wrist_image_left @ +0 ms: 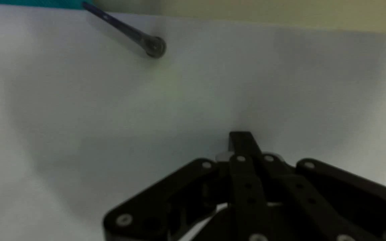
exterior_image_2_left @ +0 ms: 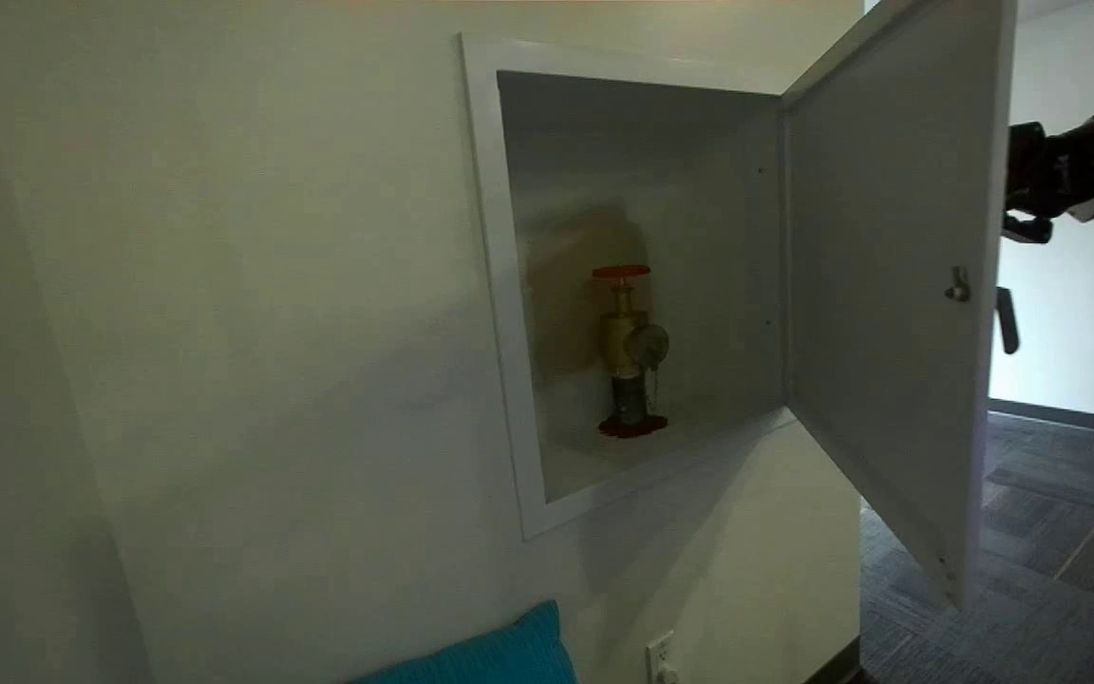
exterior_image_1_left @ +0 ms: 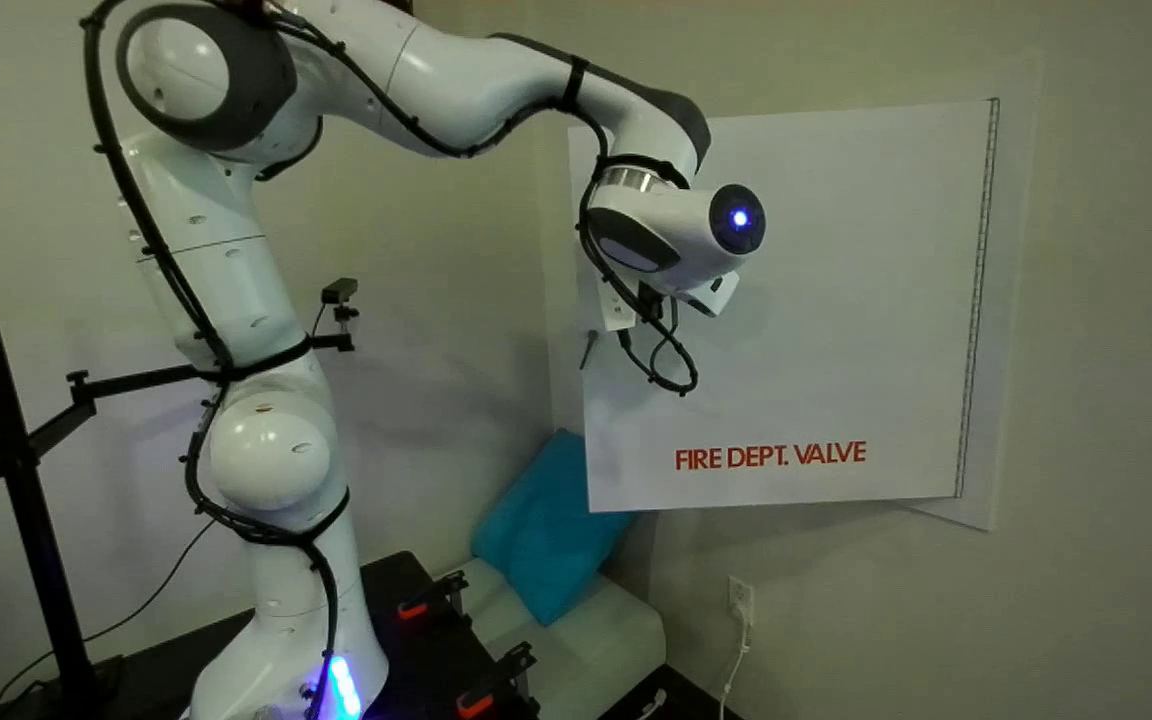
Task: Close the door
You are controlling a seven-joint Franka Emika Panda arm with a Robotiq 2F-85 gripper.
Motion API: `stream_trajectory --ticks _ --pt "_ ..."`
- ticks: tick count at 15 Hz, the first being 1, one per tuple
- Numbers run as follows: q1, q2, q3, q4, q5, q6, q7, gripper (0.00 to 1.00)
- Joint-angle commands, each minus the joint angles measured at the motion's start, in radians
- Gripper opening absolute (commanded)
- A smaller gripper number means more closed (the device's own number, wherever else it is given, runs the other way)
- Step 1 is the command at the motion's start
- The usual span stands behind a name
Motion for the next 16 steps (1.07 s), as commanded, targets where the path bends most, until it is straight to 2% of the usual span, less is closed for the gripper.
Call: stream_trajectory --ticks 1,7,11,16 --pt "0.055 0.056 0.096 0.028 0.123 0.12 -0.141 0.0" --pt "0.147 0.164 0.234 0.123 0.349 0.391 -0.438 0.0" --pt "0.193 0.236 0.281 0.214 0.47 0.549 -0.586 0.0" --pt "0.256 0.319 0.323 0.349 0.506 0.809 -0.66 0.0"
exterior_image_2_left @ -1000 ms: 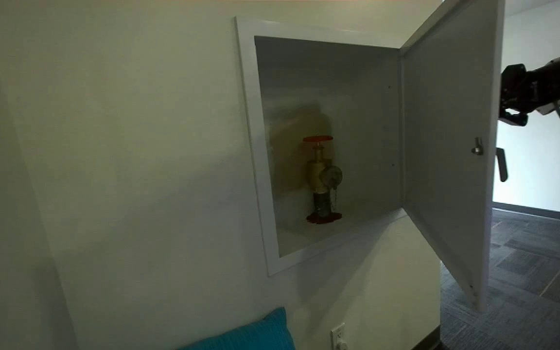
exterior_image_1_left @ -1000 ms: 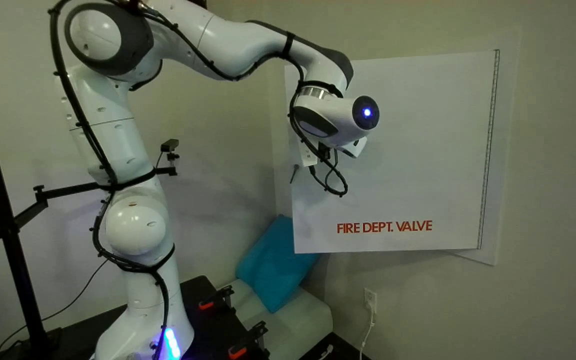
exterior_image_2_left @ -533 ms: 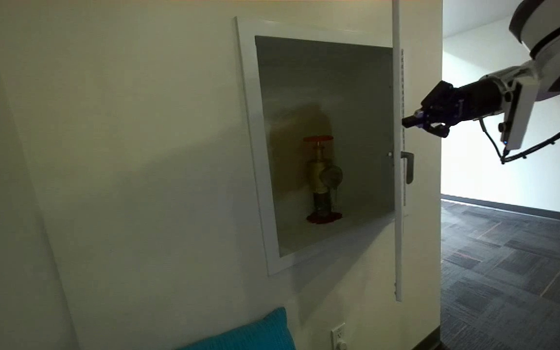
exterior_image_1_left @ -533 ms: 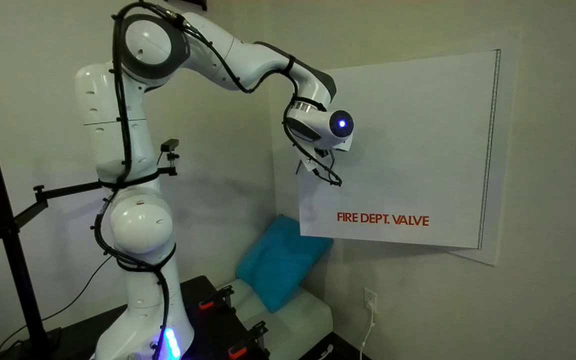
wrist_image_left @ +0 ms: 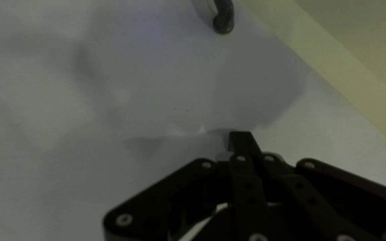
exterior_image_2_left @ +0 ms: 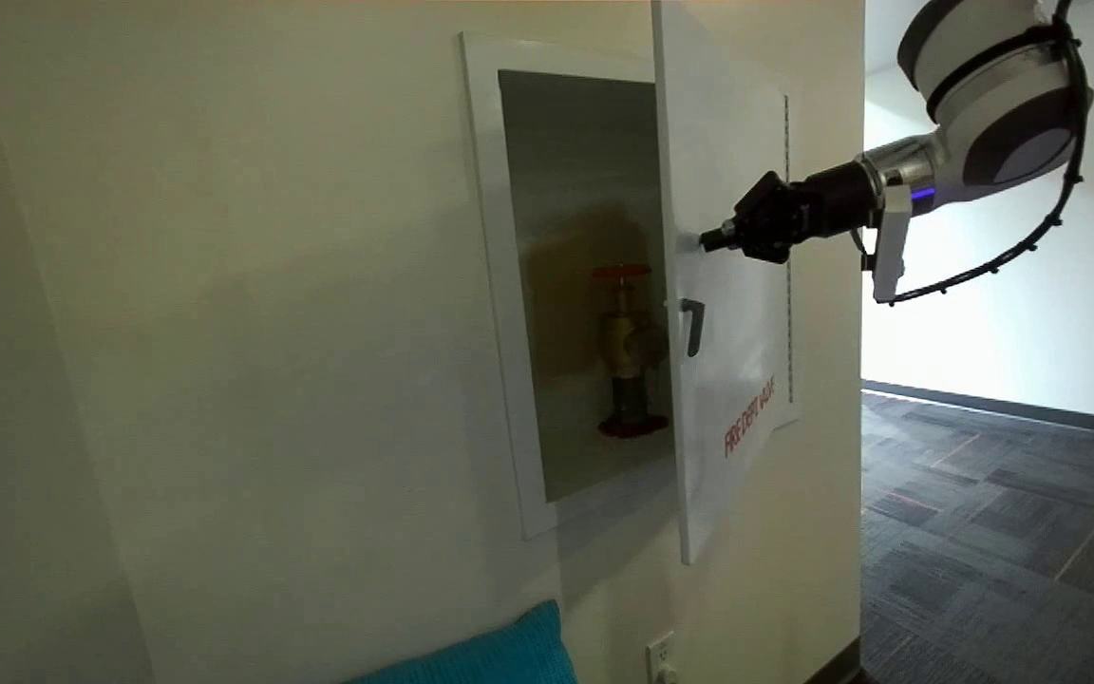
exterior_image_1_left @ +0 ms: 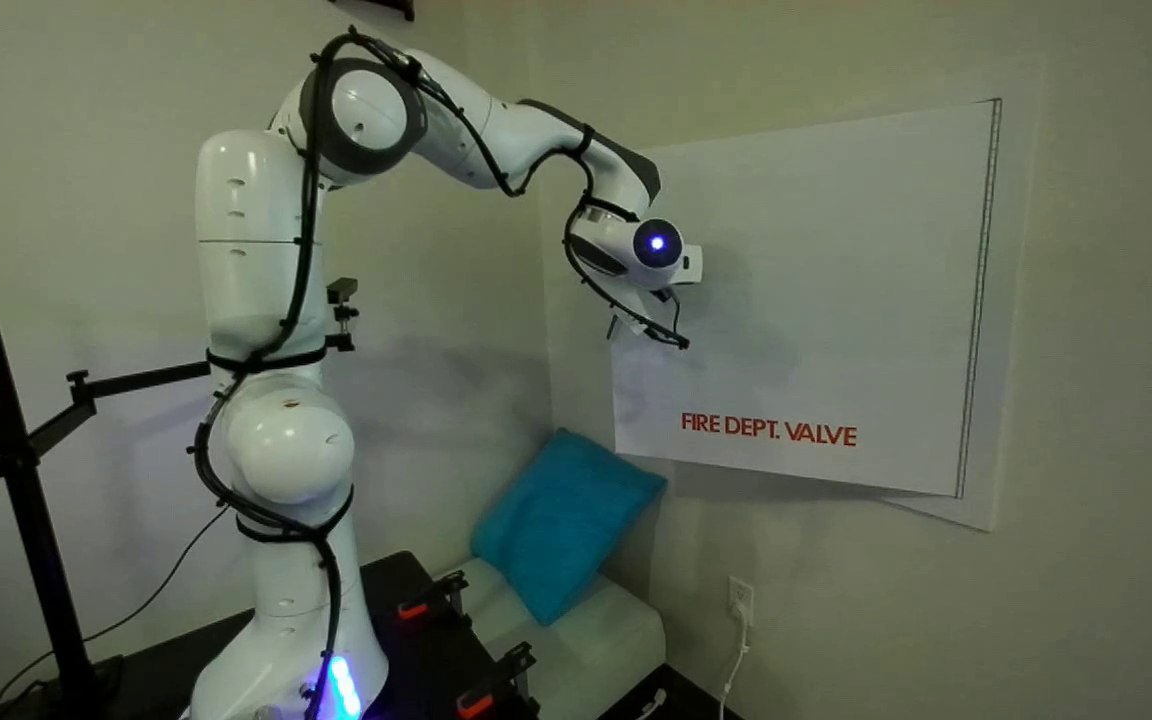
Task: Close the door
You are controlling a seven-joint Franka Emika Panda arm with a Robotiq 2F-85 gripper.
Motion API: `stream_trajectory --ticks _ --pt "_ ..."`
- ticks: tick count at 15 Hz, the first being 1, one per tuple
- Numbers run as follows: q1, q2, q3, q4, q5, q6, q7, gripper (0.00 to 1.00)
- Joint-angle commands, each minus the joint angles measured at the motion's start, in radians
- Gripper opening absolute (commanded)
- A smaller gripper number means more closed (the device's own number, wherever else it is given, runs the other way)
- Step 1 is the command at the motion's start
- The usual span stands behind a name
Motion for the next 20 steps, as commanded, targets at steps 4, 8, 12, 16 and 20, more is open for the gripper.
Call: stream_trajectory --ticks 4,8,12,16,20 --pt "0.088 0.144 0.042 0.236 -0.029 0.303 0.012 0.0" --pt "0.127 0.246 0.045 0.374 -0.096 0.417 0.045 0.0" --pt "0.142 0.341 0.033 0.484 -0.183 0.468 0.106 0.0" --pt "0.144 0.425 0.022 0.583 -0.268 0.462 0.175 0.0" --pt "0.151 0.502 0.022 0.681 -0.329 0.455 0.231 0.0"
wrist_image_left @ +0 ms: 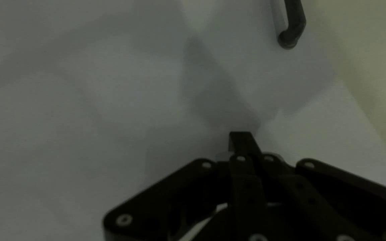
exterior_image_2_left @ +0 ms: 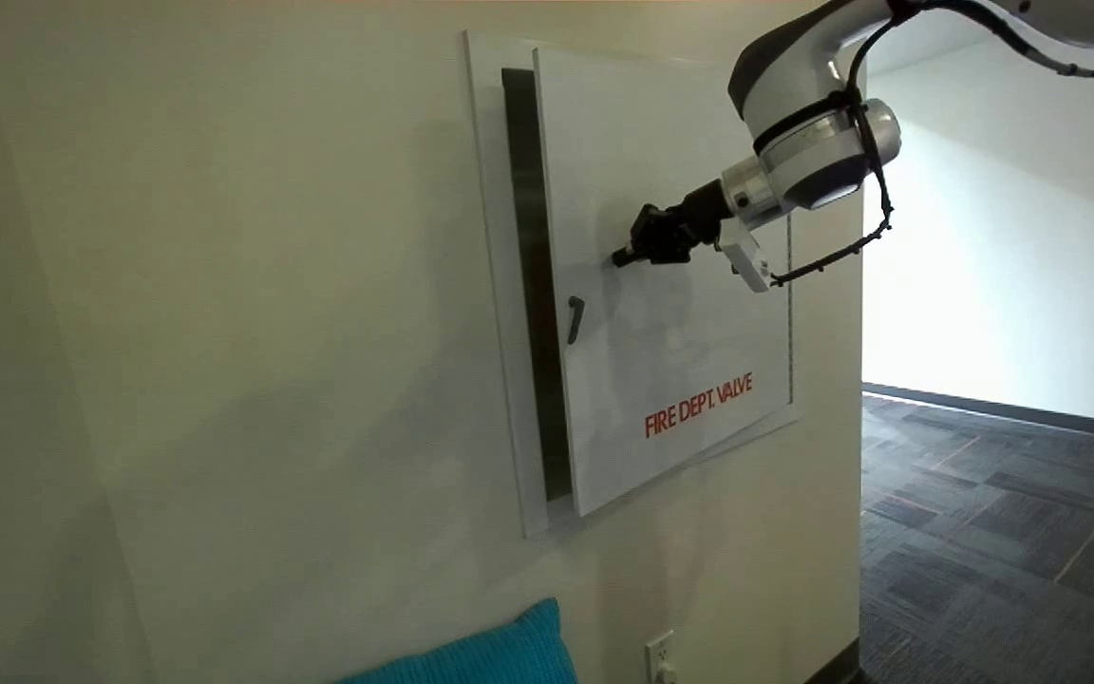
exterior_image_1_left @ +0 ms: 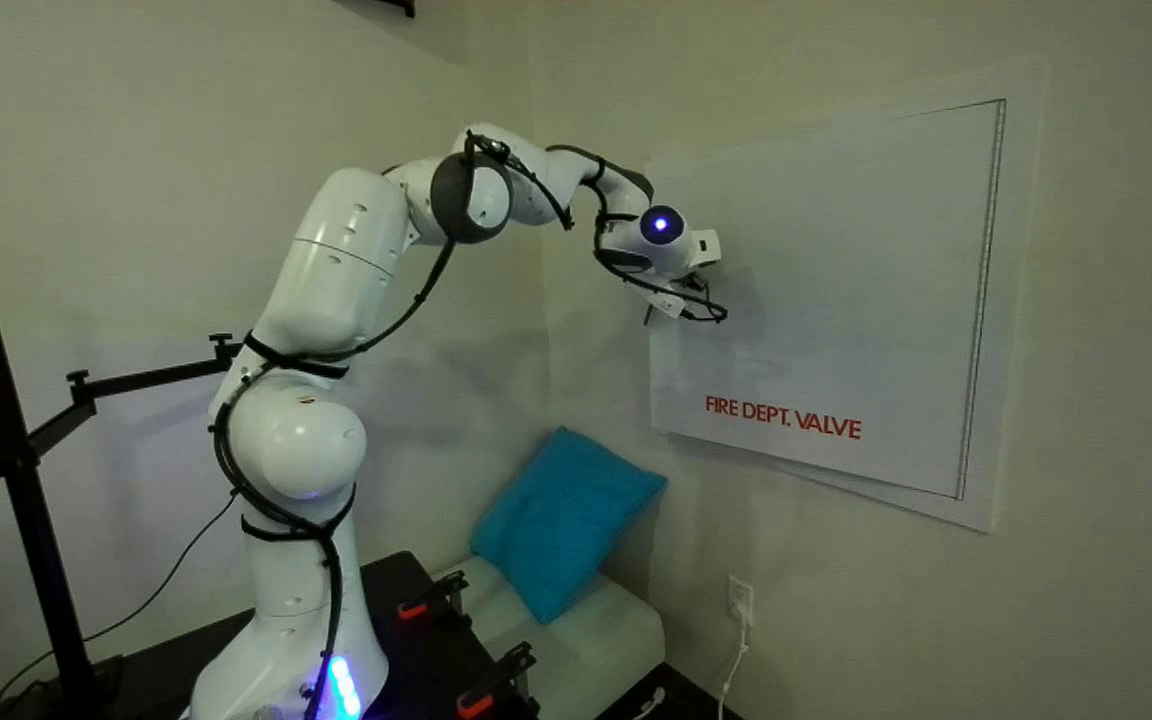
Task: Close the door
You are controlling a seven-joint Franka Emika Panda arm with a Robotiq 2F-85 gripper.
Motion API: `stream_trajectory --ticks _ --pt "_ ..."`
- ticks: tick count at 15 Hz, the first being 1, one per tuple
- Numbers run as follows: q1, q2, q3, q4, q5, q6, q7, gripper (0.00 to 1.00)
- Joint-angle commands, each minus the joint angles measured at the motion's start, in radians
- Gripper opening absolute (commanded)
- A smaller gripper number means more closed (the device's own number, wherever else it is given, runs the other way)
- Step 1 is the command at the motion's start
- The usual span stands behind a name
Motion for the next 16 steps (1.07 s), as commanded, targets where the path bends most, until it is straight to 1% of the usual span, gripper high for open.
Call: stream_trajectory --ticks 1,6,9,10,13,16 --pt "0.021 0.086 -0.013 0.124 -0.054 0.021 0.071 0.0" --pt "0.019 0.152 -0.019 0.208 -0.121 0.01 0.139 0.0" --pt "0.014 0.153 -0.015 0.206 -0.141 0.004 0.149 0.0" --pt "0.013 0.14 -0.015 0.188 -0.146 0.002 0.15 0.0" --pt "0.021 0.059 -0.019 0.072 -0.156 0.003 0.183 0.0" --pt "0.016 -0.038 -0.033 -0.073 -0.18 -0.002 0.236 0.0"
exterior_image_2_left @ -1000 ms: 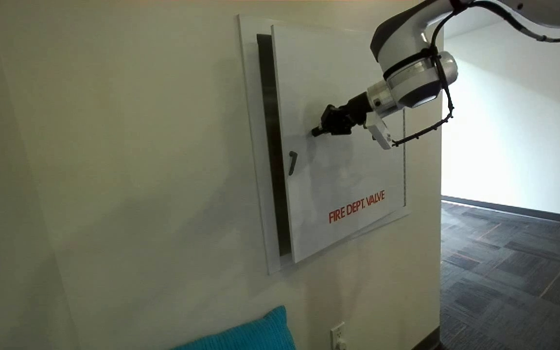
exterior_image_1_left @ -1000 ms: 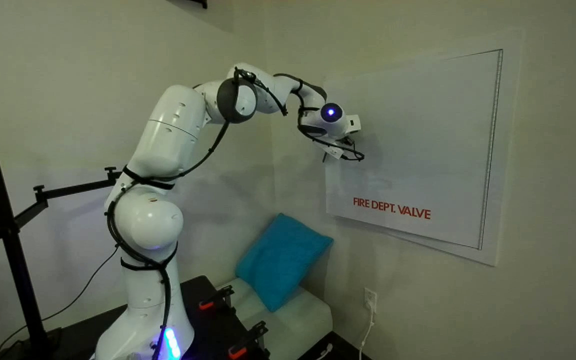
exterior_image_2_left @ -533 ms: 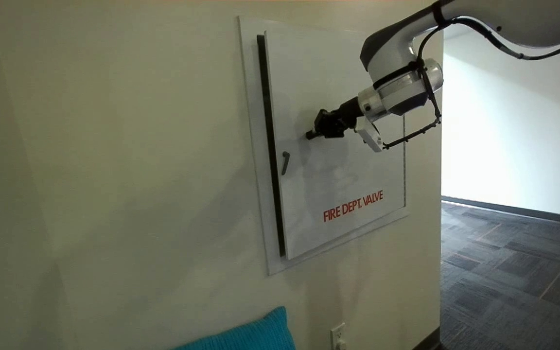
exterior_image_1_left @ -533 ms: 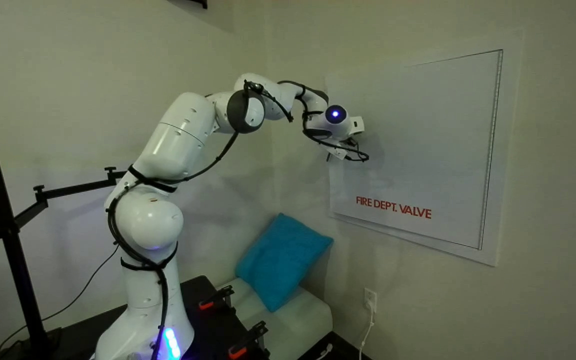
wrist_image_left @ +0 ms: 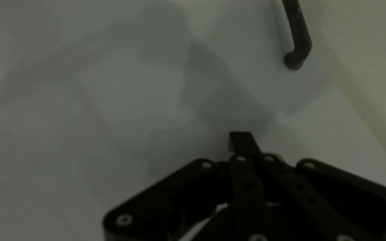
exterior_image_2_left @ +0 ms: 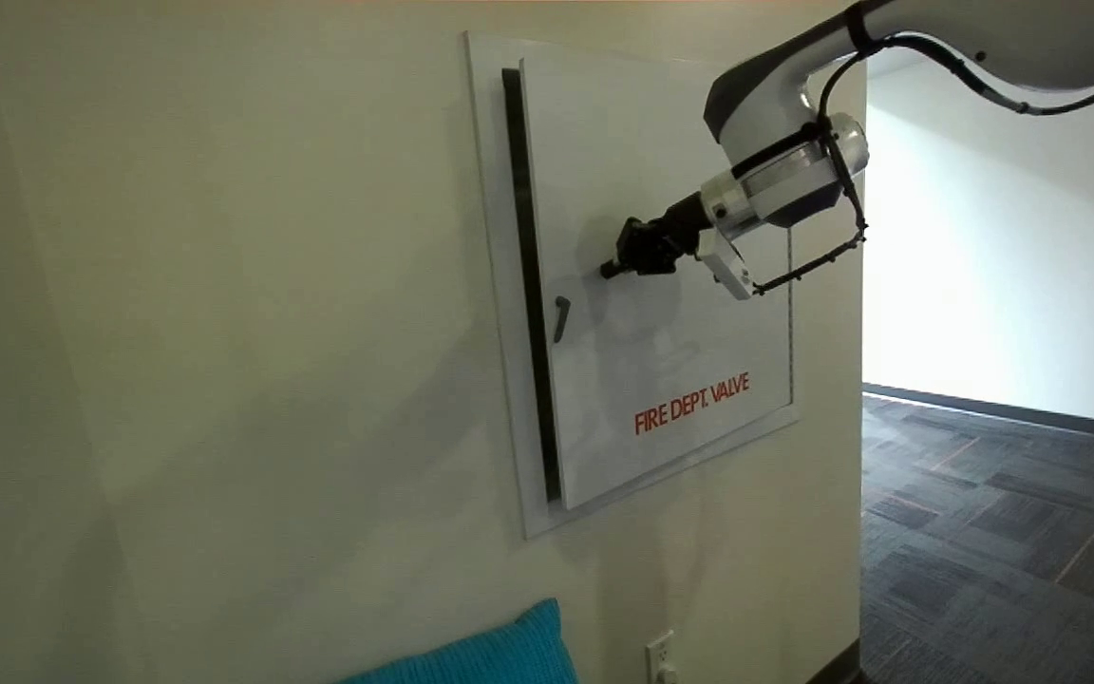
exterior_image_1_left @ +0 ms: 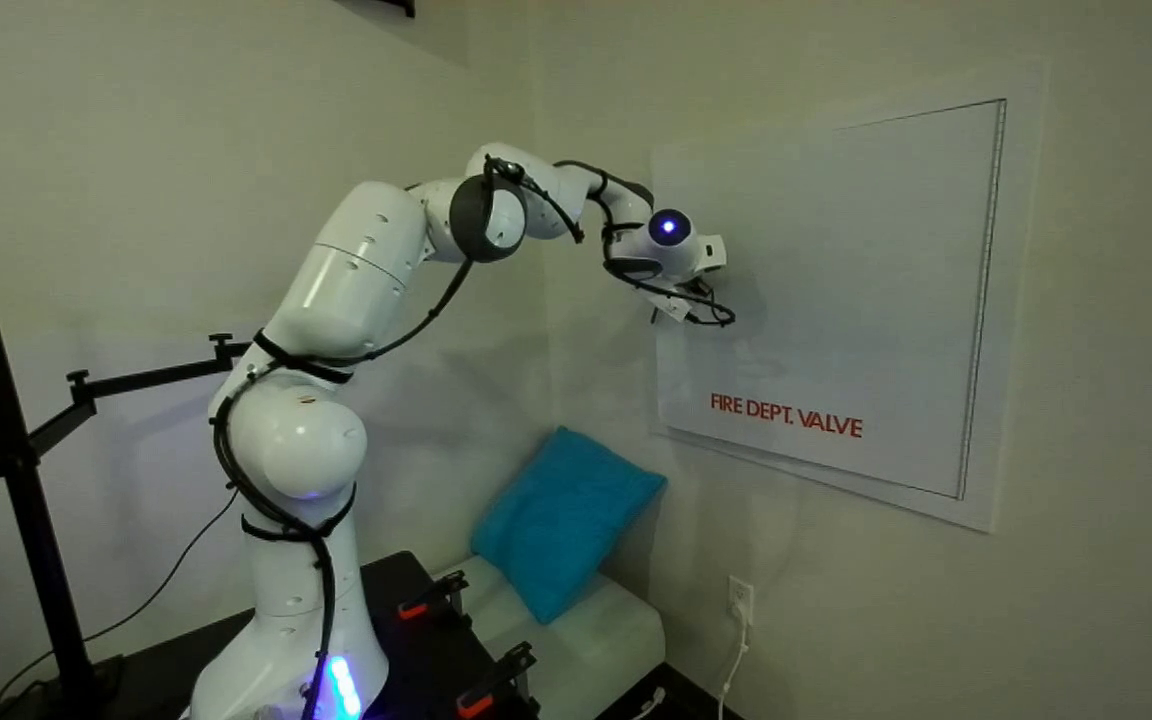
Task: Close the door
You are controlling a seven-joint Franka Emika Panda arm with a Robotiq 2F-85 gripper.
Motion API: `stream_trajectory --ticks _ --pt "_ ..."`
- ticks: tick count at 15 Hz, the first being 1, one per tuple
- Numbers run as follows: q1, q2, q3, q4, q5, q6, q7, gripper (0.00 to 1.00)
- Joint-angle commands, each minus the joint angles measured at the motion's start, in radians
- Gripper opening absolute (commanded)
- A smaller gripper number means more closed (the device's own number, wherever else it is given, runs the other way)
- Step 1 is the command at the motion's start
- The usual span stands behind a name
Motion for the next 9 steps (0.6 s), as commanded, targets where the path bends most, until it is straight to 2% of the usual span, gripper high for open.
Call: stream_trajectory --ticks 1,5,7,9 --pt "0.013 -0.169 -0.045 -0.236 -0.055 0.004 0.104 0.0" --pt "0.035 -0.294 -0.138 -0.429 -0.186 0.009 0.274 0.0" --pt "0.031 -0.367 -0.18 -0.532 -0.269 -0.086 0.398 0.0" --pt "0.015 -0.435 -0.201 -0.619 -0.315 -0.188 0.462 0.0"
